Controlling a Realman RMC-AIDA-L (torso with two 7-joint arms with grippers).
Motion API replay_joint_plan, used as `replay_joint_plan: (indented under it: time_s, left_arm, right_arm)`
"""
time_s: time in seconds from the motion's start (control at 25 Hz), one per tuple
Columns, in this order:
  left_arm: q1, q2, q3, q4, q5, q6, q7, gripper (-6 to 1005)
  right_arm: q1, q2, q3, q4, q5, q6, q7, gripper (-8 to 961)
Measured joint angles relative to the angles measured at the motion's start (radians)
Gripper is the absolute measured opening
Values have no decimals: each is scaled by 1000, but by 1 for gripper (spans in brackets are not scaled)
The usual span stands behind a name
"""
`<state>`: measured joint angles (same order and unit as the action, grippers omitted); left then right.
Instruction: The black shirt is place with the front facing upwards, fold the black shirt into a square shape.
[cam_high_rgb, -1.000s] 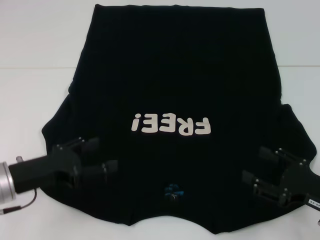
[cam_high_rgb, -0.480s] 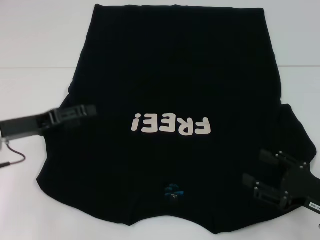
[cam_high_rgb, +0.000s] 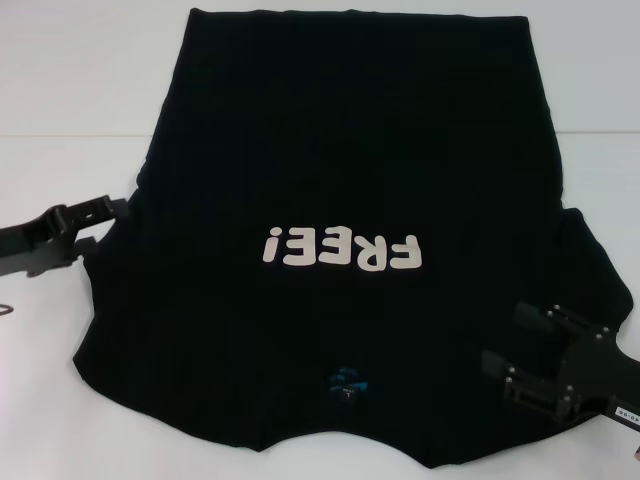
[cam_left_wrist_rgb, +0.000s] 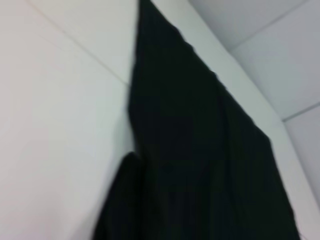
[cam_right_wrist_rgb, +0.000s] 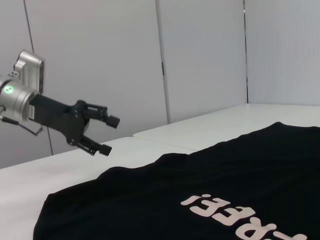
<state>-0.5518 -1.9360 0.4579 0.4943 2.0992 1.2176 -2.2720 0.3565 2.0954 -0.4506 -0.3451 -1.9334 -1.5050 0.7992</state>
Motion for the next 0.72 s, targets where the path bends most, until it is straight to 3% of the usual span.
replay_joint_plan:
  time_s: [0.36,0.72]
  left_arm:
    - [7,-3,3,-28,26,-120,-4,911]
    - [2,-7,3,-40,27,-159,-3,907]
  right_arm:
    - [-3,1,0,0,0,-4,0,810]
    - [-4,2,0,1,1,-6,0,807]
